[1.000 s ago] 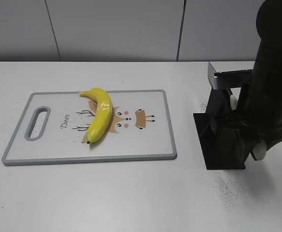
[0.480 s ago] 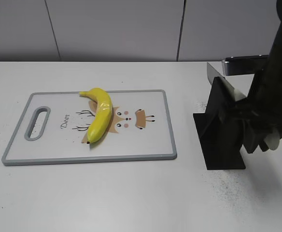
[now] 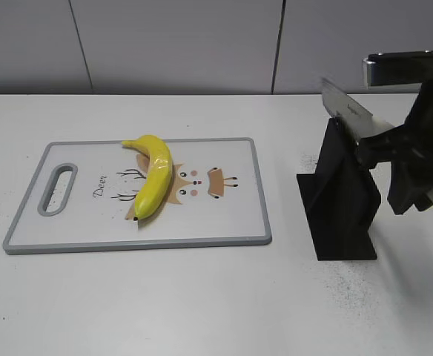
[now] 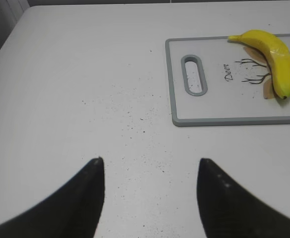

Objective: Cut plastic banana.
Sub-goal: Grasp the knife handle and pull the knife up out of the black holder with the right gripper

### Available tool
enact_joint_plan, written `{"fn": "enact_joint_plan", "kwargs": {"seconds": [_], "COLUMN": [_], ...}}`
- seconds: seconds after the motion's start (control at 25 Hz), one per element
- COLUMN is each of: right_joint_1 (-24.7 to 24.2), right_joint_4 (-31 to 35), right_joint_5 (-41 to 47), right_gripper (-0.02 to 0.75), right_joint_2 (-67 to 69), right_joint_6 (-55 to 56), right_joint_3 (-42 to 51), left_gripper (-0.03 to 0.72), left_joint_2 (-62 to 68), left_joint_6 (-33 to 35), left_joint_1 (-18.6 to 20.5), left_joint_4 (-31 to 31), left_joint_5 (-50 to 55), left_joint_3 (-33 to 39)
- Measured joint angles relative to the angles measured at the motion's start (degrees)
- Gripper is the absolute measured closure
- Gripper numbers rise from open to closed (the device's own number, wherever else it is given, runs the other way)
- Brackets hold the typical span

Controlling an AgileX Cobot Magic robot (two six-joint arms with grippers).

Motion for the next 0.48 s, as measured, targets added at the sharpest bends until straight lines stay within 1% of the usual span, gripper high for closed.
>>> {"fn": "enact_joint_plan", "kwargs": {"seconds": [0.28, 0.48], "right_joint_1": [0.00, 0.00], "right_joint_4": [-0.38, -0.38], "right_joint_5": [0.05, 0.94], "right_gripper": [0.567, 0.567], "right_joint_2": [-1.06, -1.47], "right_joint_6": [0.20, 0.34], "right_joint_3": [-0.91, -4.14], "left_gripper": [0.134, 0.134], "left_joint_2": [0.00, 0.00], "left_joint_6": [0.00, 0.00], "left_joint_1": [0.00, 0.00], "left_joint_4": [0.00, 0.00], "left_joint_5": [0.00, 0.00], "left_joint_3": [0.00, 0.00]}}
